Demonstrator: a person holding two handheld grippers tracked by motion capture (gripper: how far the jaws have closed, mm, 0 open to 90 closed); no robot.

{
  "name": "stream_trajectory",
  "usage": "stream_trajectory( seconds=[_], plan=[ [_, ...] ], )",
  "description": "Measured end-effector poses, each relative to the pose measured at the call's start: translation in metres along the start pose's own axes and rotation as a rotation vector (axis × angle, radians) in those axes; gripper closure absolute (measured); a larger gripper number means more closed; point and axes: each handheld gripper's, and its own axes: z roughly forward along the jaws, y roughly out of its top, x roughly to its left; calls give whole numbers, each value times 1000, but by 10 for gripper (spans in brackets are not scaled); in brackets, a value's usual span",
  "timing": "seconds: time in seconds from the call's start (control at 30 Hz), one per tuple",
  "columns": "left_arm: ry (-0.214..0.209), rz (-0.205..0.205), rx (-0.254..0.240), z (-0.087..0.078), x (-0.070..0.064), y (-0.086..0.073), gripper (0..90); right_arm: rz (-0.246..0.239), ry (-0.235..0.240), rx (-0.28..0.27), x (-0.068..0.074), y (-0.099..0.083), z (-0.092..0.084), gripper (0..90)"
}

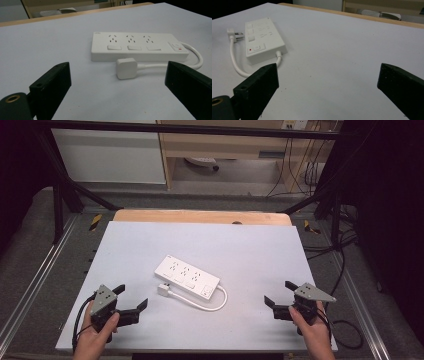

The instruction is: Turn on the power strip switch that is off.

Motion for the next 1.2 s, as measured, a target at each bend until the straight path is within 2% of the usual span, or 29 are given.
stream_trajectory(
  seconds=[0.1, 0.23, 0.47, 0.7, 0.8, 0.87, 0.97, 1.2],
  plan=[
    [-3, -2, 4, 0, 0, 0, 68, 3, -1, -4, 4, 4, -2, 27],
    [-3, -7, 9, 1, 0, -1, 69, 31, 10, -11, 7, 10, -5, 21],
    [-7, -7, 10, 2, -1, -2, 64, 36, 51, -17, 14, 20, -8, 19],
    [-9, -17, 15, 2, 0, -3, 63, 1, 92, 0, 24, 33, 0, 24],
    [-7, -16, 16, 2, -1, -2, 63, -29, 105, 5, 33, 43, 5, 27],
    [-8, -15, 17, 2, -1, -3, 63, -43, 101, 34, 37, 46, 9, 34],
    [-12, -10, 17, 2, -1, -3, 63, -53, 127, 51, 43, 51, 12, 33],
    [-16, -11, 17, 2, -1, -3, 63, -77, 158, 44, 55, 67, 17, 22]
  ],
)
